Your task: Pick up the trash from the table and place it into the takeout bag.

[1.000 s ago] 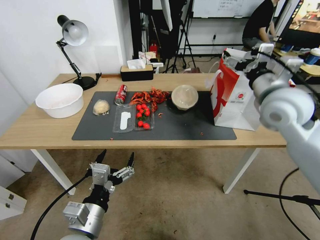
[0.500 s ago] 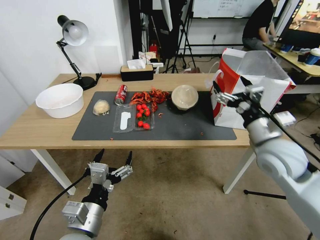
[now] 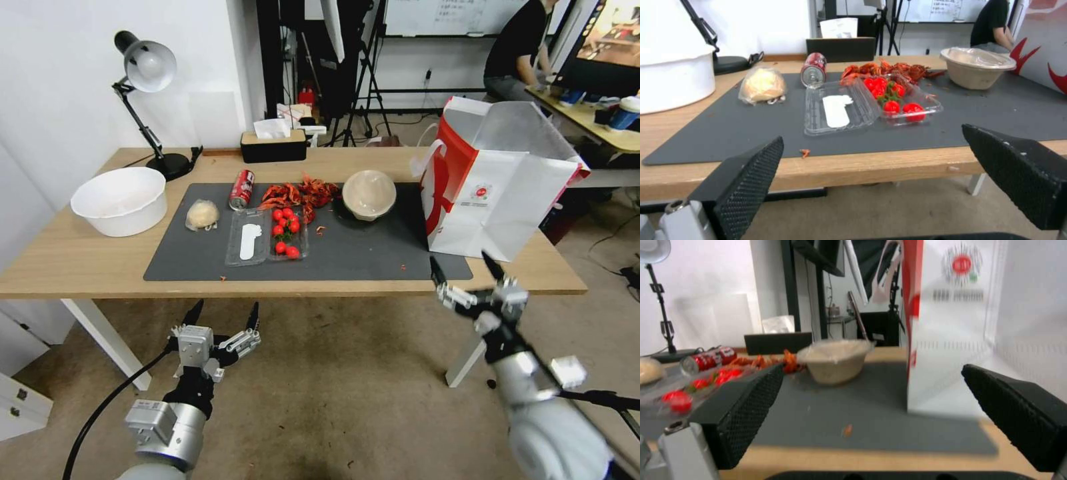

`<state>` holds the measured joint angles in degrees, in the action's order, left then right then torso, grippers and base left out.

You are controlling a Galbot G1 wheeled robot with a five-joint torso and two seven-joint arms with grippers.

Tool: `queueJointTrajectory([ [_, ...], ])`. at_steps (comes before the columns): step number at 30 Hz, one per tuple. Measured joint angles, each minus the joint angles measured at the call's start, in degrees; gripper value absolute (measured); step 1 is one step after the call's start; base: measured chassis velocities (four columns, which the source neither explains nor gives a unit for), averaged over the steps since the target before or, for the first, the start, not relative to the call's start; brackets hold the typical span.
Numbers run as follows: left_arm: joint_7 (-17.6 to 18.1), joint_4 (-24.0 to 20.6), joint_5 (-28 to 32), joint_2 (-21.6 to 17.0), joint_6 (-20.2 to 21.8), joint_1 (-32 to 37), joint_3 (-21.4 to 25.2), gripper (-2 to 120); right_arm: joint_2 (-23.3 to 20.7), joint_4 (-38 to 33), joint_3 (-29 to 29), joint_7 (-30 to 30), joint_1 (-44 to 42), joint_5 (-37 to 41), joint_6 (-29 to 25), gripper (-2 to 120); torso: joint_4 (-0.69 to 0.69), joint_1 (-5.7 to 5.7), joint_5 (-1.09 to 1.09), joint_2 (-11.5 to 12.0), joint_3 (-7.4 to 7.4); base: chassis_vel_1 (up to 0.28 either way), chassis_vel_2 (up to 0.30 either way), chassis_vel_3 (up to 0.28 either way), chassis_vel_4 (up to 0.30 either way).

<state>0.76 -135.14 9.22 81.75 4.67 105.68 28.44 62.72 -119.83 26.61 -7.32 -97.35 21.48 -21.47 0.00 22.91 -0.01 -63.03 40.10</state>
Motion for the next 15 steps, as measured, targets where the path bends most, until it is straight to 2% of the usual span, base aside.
queueJointTrajectory([
  [3, 1.4, 0.5, 0.0, 0.0, 0.2, -0.2, -0.1, 100, 2.4, 2.2, -2.7, -0.4, -2.0, -3.0, -2.5, 100, 0.0, 0.0, 0.0, 0.0, 0.0, 0.0, 0.0, 0.0, 0.0],
  [7, 3.0, 0.7, 0.0, -0.2, 1.1, -0.2, -0.2, 100, 3.1, 3.1, -4.0, -0.6, -2.6, -4.2, -3.0, 100, 0.0, 0.0, 0.0, 0.0, 0.0, 0.0, 0.0, 0.0, 0.0],
  [15, 3.0, 0.6, 0.0, -0.4, 1.4, -0.1, 0.2, 100, 3.1, 3.7, -5.3, -1.4, -2.3, -6.8, -1.4, 100, 0.0, 0.01, 0.01, 0.0, 0.01, 0.0, 0.0, 0.0, 0.0],
])
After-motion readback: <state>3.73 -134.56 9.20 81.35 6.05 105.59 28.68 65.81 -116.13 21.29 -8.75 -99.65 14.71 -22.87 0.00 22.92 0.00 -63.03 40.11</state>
